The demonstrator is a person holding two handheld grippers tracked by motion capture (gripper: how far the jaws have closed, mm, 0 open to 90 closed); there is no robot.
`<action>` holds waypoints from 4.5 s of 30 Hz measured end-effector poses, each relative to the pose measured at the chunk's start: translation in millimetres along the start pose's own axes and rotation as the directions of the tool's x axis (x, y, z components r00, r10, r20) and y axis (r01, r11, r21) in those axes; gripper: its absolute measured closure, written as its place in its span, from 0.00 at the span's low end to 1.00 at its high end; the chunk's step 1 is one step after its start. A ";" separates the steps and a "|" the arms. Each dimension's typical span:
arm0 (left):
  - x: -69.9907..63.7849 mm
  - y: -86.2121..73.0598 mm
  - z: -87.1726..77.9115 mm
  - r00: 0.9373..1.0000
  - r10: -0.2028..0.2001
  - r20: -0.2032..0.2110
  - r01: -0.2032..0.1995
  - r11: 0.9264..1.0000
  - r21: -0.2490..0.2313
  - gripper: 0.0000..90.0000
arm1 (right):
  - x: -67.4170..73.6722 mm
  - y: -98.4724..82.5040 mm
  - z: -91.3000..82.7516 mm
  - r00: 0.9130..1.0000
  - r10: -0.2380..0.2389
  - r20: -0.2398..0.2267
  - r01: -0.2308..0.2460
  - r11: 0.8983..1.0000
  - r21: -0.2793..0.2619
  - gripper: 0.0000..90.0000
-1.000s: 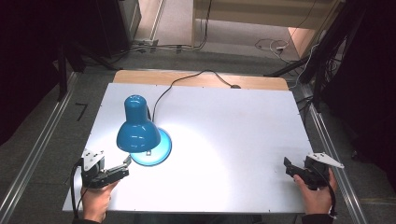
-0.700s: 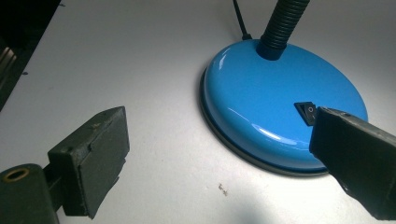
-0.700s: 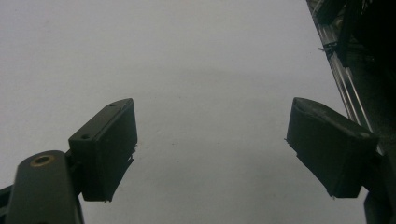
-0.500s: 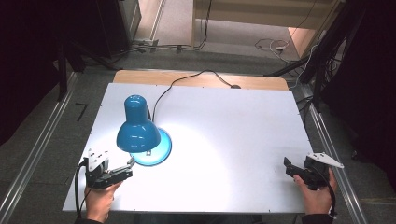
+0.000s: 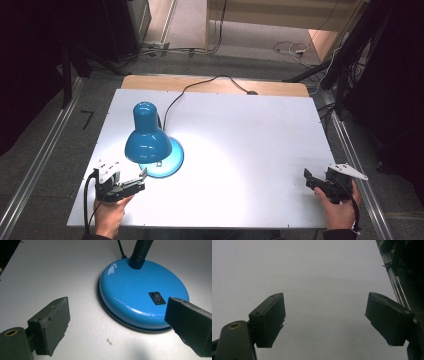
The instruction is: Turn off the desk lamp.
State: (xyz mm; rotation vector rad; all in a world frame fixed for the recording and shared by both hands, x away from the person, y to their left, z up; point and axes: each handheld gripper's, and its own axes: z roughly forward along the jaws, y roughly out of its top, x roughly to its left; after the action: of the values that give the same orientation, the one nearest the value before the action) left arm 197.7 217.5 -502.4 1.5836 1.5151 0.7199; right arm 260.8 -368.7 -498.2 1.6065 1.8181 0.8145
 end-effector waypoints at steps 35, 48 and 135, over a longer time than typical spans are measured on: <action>-25.1 -5.3 14.6 0.993 0.114 0.025 -0.114 0.993 -0.015 0.51 | 0.5 0.0 0.7 1.000 0.001 0.003 -0.001 1.000 0.002 0.17; -28.5 -4.6 15.3 0.992 0.124 0.039 -0.123 0.992 -0.026 0.64 | 1.3 0.0 1.5 1.000 -0.002 0.002 0.002 1.000 0.003 0.17; -43.6 2.2 36.5 0.991 0.098 0.095 -0.097 0.995 -0.011 1.00 | 2.0 -0.7 2.6 1.000 -0.005 -0.014 0.006 1.000 0.009 0.17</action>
State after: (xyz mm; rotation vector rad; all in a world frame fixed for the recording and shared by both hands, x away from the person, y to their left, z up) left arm 224.5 168.6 -513.5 1.6728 1.3734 0.6923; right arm 262.1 -366.6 -500.5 1.6048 1.8374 0.8175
